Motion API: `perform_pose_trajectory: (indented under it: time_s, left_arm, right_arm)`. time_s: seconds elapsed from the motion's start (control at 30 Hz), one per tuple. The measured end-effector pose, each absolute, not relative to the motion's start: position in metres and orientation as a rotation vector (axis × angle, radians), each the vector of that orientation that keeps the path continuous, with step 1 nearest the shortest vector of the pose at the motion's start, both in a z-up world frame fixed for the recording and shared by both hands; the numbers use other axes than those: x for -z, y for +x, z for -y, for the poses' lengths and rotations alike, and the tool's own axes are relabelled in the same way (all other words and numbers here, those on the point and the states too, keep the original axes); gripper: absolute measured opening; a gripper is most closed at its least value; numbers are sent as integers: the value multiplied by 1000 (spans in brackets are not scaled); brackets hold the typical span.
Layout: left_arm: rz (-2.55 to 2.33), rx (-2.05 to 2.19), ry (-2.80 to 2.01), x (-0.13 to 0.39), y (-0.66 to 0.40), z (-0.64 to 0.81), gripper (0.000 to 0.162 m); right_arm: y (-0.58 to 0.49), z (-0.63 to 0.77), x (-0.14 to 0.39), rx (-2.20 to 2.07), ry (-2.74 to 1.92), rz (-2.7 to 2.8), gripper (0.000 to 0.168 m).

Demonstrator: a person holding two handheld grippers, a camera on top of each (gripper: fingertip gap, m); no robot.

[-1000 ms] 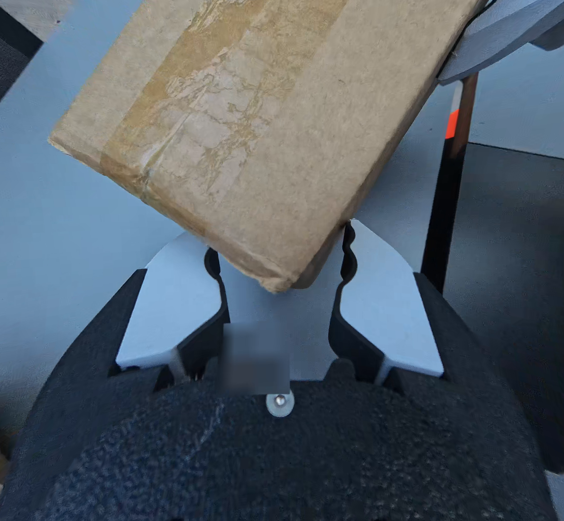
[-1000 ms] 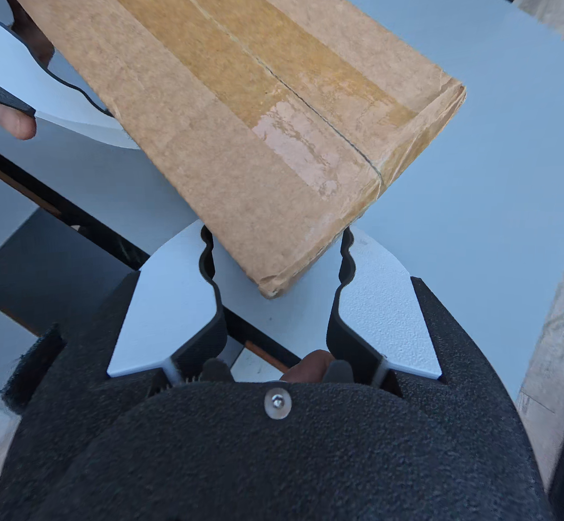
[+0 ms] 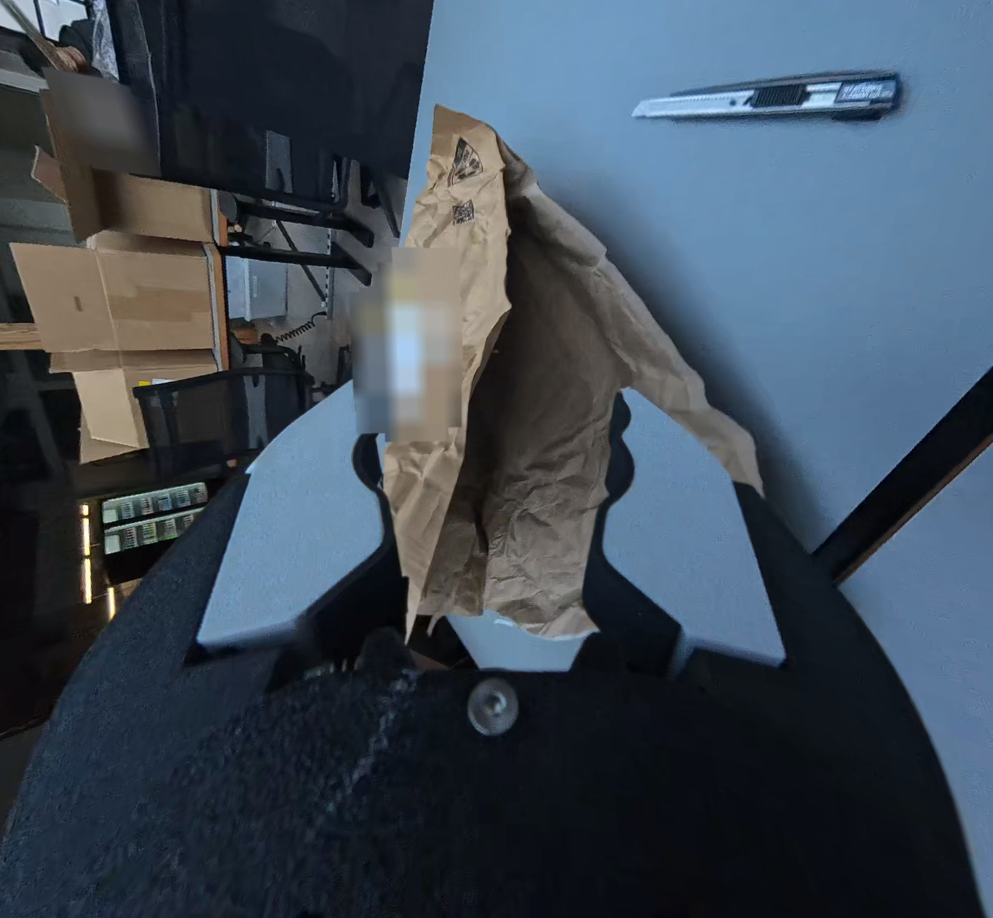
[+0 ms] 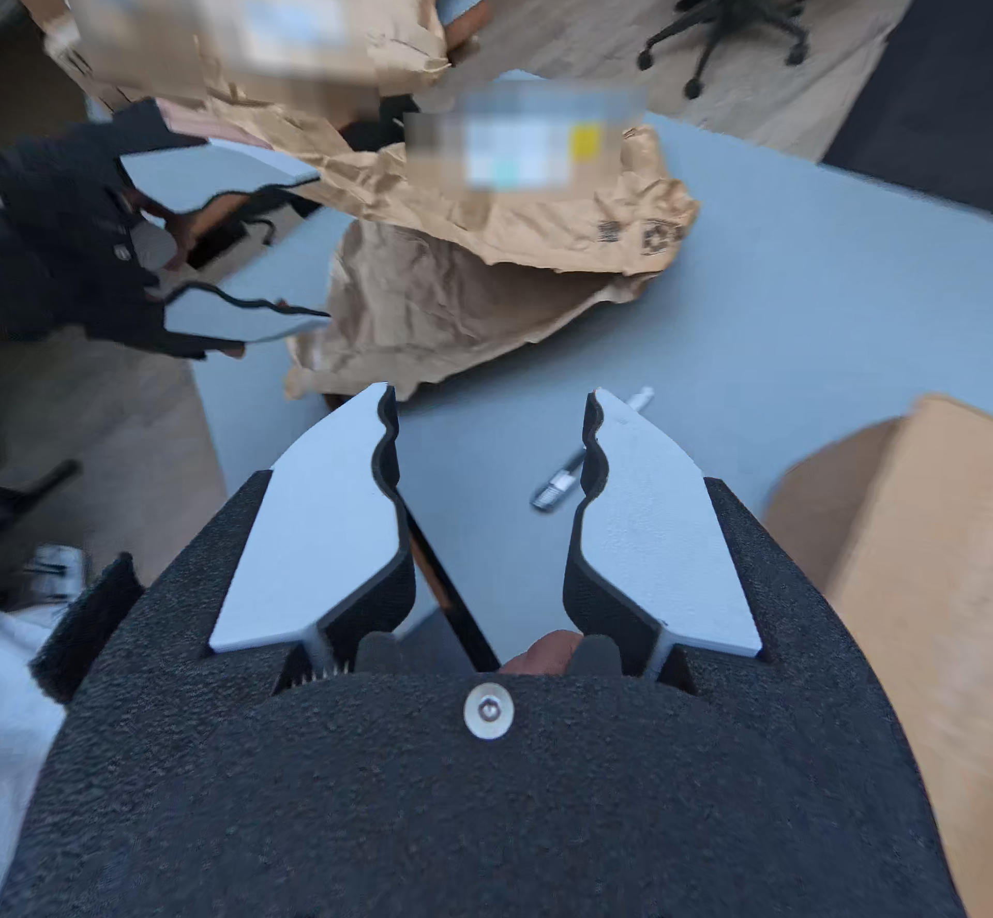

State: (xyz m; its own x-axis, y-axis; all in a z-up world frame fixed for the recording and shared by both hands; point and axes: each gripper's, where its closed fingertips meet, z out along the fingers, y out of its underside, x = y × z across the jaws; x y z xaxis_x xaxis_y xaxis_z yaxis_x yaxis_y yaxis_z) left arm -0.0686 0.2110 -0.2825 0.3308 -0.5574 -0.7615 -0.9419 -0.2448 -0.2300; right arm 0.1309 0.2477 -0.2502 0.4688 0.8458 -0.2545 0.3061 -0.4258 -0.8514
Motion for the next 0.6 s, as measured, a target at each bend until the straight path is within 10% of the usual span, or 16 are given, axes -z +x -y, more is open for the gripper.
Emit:
perform_pose_trajectory:
  time_s: [0.23,0.37,0.47,0.6]
  left_arm:
    - [-1749,-1290,-1685,286,-159,-247,93]
    - [-1984,-1451,-1545,296,-197,-260,64]
    - [-2060,-1402,-1586,299,-218,-267,33]
    - [-1850,-1280,-1817,259,-250,-287,25]
  right_arm:
    - [-42,-252,394,-1083,-2402,697,73]
    - [-95,-240,454,-1077,-2617,556,77]
    - [-113,-248,475,-998,-2617,520,1]
    - [-113,-265,438,-925,-2453,720,0]
